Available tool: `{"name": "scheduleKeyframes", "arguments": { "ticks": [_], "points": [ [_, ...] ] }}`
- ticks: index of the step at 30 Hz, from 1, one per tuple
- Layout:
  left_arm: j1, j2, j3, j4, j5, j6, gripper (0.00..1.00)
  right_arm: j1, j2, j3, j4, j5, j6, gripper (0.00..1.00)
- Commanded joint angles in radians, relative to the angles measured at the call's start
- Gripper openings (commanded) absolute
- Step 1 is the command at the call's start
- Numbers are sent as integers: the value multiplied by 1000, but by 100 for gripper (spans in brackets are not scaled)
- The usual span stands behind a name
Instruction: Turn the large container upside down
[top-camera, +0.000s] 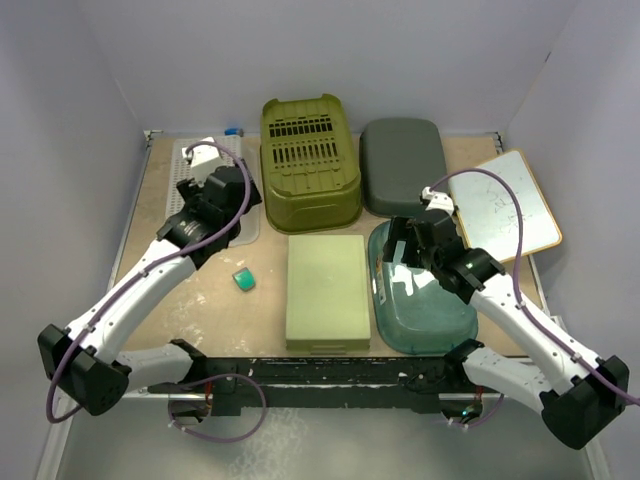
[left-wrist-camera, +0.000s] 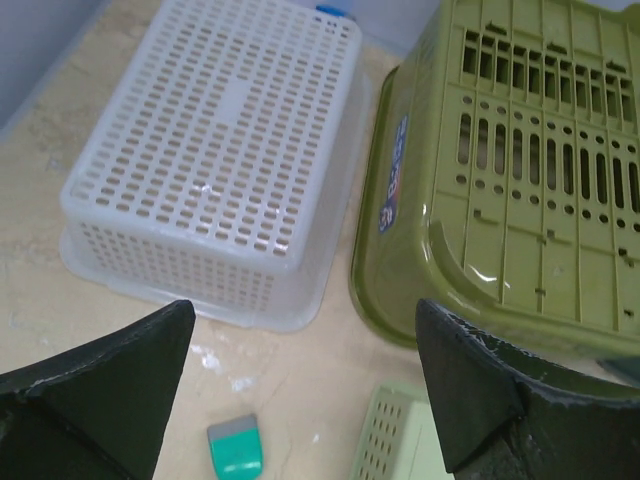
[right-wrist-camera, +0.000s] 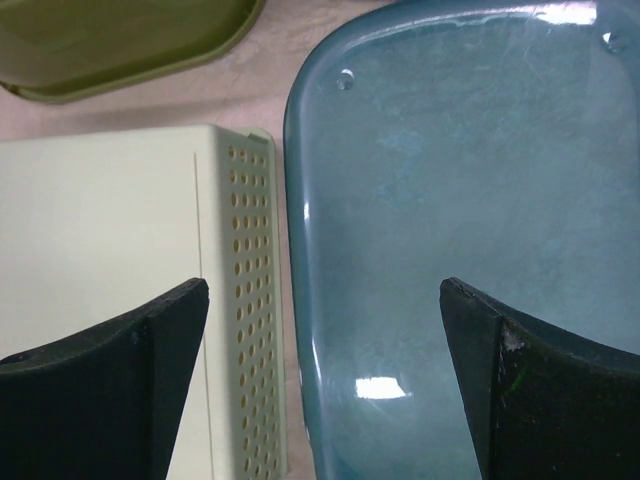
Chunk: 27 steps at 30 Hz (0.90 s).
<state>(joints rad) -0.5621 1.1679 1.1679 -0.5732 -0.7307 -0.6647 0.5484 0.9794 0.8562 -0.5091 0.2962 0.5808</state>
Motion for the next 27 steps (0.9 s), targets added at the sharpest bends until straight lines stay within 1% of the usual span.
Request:
{"name": "scheduleKeyframes", "arguments": {
  "ticks": [1, 2, 6, 9, 15, 20, 27],
  "points": [
    [5, 73, 18, 200, -113, 132, 88, -2, -10, -33, 169, 99, -14, 100],
    [5, 95, 25, 212, -109, 145, 89, -2, -14, -54, 226, 76, -53, 100],
    [5, 166, 35, 230, -102, 166, 89, -3, -31, -125, 395, 41, -71, 100],
    [5, 188, 29, 225, -117, 157, 89, -2, -42, -148, 453, 42, -86, 100],
    [5, 166, 0, 255, -101, 148, 89, -2, -78, -197, 552, 38, -117, 100],
    [6, 144, -26, 283, -122, 157, 89, -2, -107, -238, 592, 52, -114, 100],
    [5, 132, -32, 290, -133, 131, 88, -2, -131, -248, 563, 55, -105, 100]
  ]
}}
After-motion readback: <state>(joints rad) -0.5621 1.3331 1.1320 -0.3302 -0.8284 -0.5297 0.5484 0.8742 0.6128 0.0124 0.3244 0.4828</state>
